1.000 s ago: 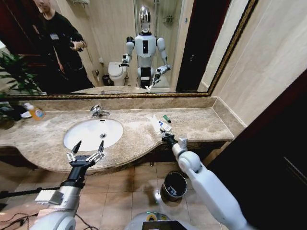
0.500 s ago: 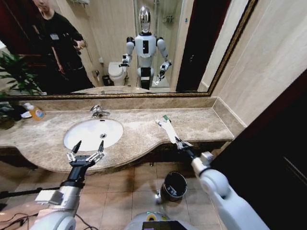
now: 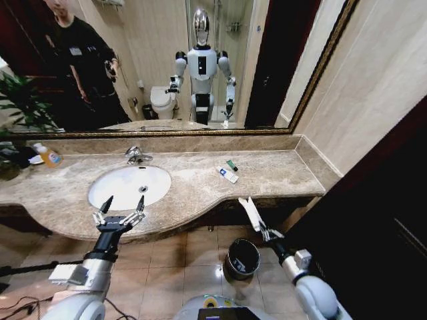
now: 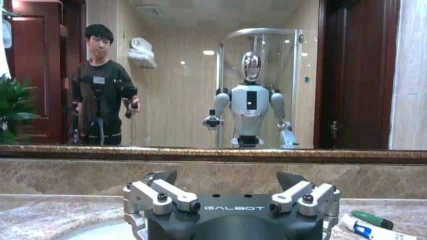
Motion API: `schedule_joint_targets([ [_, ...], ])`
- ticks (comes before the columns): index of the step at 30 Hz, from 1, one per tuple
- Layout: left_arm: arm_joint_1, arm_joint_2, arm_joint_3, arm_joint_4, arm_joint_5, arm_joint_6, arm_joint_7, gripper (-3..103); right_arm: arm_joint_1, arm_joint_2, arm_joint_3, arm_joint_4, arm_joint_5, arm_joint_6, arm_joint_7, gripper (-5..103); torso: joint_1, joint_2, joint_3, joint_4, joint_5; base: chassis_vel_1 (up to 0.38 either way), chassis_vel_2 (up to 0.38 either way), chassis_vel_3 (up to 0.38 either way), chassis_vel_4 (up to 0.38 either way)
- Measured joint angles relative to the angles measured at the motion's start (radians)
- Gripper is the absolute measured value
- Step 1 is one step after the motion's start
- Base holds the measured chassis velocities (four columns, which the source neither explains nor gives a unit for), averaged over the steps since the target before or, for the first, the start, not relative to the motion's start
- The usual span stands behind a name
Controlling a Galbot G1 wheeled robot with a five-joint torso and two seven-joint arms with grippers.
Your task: Pick up the trash from the sink and place it in the trash bin.
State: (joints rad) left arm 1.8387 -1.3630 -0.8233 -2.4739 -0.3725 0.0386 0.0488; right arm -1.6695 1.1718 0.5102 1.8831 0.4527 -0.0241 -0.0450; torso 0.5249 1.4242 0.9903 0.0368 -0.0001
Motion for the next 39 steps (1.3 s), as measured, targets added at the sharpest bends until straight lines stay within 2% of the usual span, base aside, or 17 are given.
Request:
schedule_joint_targets([
  [11,0.000,0.000,0.000,0.000,0.000,0.000,0.000,100,0.152,0.087,-0.049,-0.332,-0.116,0.029,0.016,0,0.000,0.000,0.000,0.0001,0.0002,0.000,0.000,0.000,0.000],
  [16,0.000,0.000,0.000,0.000,0.000,0.000,0.000,100,0.238,0.130,-0.070,-0.536,-0.159,0.068,0.032,0,0.000,0.000,0.000,0.0000,-0.0001,0.000,0.000,0.000,0.000],
  [22,0.000,0.000,0.000,0.000,0.000,0.000,0.000,100,0.327,0.140,-0.119,-0.733,-0.162,0.130,0.068,0,0.000,0.000,0.000,0.0001,-0.0003,0.000,0.000,0.000,0.000],
  [32,0.000,0.000,0.000,0.000,0.000,0.000,0.000,100,0.388,0.177,-0.123,-0.865,-0.182,0.148,0.078,0,0.000,0.000,0.000,0.0000,0.0001,0.000,0.000,0.000,0.000],
  [33,0.000,0.000,0.000,0.000,0.000,0.000,0.000,100,0.392,0.179,-0.123,-0.871,-0.184,0.149,0.081,5,0.000,0.000,0.000,0.0000,0.0000,0.000,0.000,0.000,0.000],
  [34,0.000,0.000,0.000,0.000,0.000,0.000,0.000,100,0.394,0.180,-0.123,-0.873,-0.184,0.149,0.084,5,0.000,0.000,0.000,0.0000,0.0000,0.000,0.000,0.000,0.000],
  [35,0.000,0.000,0.000,0.000,0.000,0.000,0.000,100,0.398,0.182,-0.123,-0.874,-0.184,0.149,0.090,16,0.000,0.000,0.000,0.0000,0.0000,0.000,0.000,0.000,0.000],
  [37,0.000,0.000,0.000,0.000,0.000,0.000,0.000,100,0.400,0.182,-0.122,-0.874,-0.185,0.149,0.093,16,0.000,0.000,0.000,0.0001,0.0001,0.000,0.000,0.000,0.000],
  [39,0.000,0.000,0.000,0.000,0.000,0.000,0.000,100,0.402,0.181,-0.122,-0.871,-0.185,0.149,0.096,27,0.000,0.000,0.000,0.0000,0.0000,0.000,0.000,0.000,0.000],
])
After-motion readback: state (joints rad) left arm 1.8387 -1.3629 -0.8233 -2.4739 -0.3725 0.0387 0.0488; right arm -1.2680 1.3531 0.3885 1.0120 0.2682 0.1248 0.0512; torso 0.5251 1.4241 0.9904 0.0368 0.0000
